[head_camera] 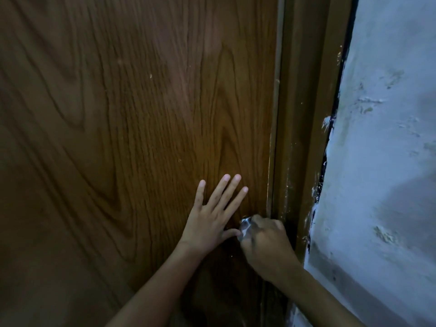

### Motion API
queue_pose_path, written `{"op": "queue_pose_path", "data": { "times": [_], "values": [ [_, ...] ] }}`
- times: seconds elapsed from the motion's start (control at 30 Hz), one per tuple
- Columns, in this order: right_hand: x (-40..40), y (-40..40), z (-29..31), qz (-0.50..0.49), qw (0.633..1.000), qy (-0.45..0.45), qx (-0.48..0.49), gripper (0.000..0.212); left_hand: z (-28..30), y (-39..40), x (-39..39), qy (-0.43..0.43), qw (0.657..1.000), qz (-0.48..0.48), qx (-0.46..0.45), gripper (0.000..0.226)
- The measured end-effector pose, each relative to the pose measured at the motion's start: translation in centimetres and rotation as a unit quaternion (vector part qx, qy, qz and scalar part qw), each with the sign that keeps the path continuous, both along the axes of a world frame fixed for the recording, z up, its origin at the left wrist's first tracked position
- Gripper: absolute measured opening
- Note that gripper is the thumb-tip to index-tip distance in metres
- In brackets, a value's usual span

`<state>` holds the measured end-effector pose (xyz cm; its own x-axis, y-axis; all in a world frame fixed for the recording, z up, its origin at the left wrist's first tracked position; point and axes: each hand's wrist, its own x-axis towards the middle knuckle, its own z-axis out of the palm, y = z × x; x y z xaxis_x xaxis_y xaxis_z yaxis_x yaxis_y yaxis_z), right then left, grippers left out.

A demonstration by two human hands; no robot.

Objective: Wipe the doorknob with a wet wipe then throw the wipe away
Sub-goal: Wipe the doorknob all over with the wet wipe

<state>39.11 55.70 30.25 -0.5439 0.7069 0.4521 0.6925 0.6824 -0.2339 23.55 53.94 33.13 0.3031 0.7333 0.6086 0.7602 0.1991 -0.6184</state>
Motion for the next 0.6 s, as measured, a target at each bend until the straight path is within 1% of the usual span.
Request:
{"op": "queue_pose_path", "data": {
  "times": [0.07,0.13,0.2,0.27,0.3,0.33,0.4,0.47,0.5,0.53,0.57,0.6],
  "values": [
    [-0.3,-0.4,-0.5,0.017,0.999,-0.029,-0.002,0.034,-0.1,0.0,0.0,0.0,1.0,-0.005,0.001,0.109],
    [0.0,-0.1,-0.6,0.017,0.999,-0.028,0.001,0.039,-0.1,-0.1,0.0,-0.003,1.0,-0.011,0.004,0.108],
    [0.5,0.5,-0.5,0.019,0.999,0.02,-0.03,0.041,-0.2,0.0,0.0,-0.001,1.0,-0.012,0.007,0.108],
    [1.0,1.2,-0.4,-0.005,0.993,0.071,-0.091,0.031,-0.1,0.0,0.0,0.002,1.0,-0.011,0.008,0.107],
    [1.1,1.5,-0.4,-0.021,0.985,0.109,-0.135,0.027,-0.1,0.0,0.0,0.004,1.0,-0.01,0.009,0.106],
    [1.2,1.6,-0.4,-0.038,0.967,0.168,-0.19,0.025,-0.1,0.0,0.0,0.006,1.0,-0.009,0.009,0.106],
    [1.1,1.8,-0.4,-0.069,0.907,0.296,-0.292,0.025,-0.2,0.0,0.0,0.008,1.0,-0.01,0.008,0.104],
    [1.4,2.0,-0.4,-0.098,0.854,0.369,-0.355,0.028,-0.1,0.0,0.0,0.008,1.0,-0.012,0.007,0.103],
    [1.5,2.1,-0.5,-0.111,0.825,0.396,-0.387,0.03,-0.1,0.0,-0.1,0.01,1.0,-0.013,0.008,0.103],
    [1.5,2.1,-0.3,-0.114,0.807,0.407,-0.412,0.031,-0.1,0.0,-0.1,0.011,1.0,-0.013,0.01,0.104],
    [1.5,1.8,0.0,-0.114,0.812,0.395,-0.414,0.03,-0.1,0.0,-0.1,0.012,1.0,-0.013,0.011,0.104],
    [1.3,1.4,0.1,-0.107,0.843,0.367,-0.379,0.028,-0.1,0.0,-0.1,0.013,1.0,-0.012,0.011,0.105]
  ]
}}
